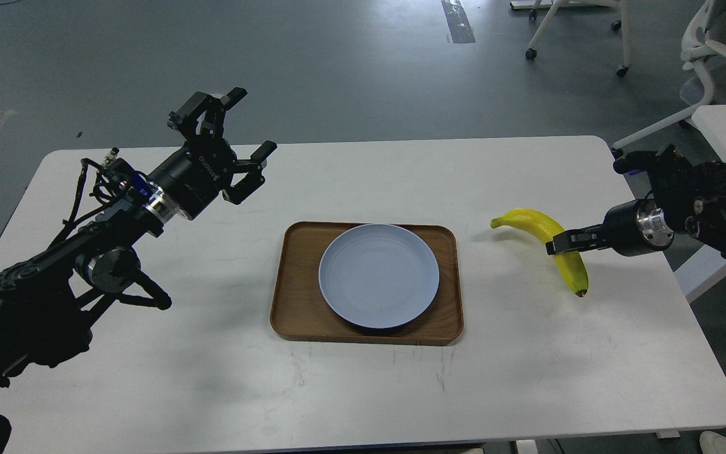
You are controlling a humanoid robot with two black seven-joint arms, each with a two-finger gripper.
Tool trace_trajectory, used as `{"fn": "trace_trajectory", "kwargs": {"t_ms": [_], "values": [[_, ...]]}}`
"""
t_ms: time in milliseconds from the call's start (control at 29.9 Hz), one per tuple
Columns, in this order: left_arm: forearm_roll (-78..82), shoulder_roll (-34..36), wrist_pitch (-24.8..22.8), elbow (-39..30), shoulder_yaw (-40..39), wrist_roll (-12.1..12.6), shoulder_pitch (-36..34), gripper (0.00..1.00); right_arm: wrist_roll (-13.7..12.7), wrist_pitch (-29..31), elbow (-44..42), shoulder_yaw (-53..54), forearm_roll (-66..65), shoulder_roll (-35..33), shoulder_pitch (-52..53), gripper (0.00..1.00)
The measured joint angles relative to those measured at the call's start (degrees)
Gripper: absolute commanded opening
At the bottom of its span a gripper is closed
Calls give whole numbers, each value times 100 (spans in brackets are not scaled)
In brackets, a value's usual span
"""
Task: Place banana on plate with both arms
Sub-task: 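Lift the banana with the right gripper and carry it over the plate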
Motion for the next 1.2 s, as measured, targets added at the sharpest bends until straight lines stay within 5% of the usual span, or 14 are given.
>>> {"fn": "trace_trajectory", "kwargs": {"t_ms": [267,903,1137,1204], "values": [[0,39,0,-69,-1,0,-1,98,0,49,596,21,9,-70,947,6],[-9,235,0,-179,-105,-1,-4,98,1,64,-197,-674,540,2917,1133,13],[-9,259,0,-179,-106,-1,-1,98,1,64,-368,-929,595,3205,926,19],[-9,261,0,-179,-106,-1,-1,98,1,64,-369,-960,595,3206,902,28]]}}
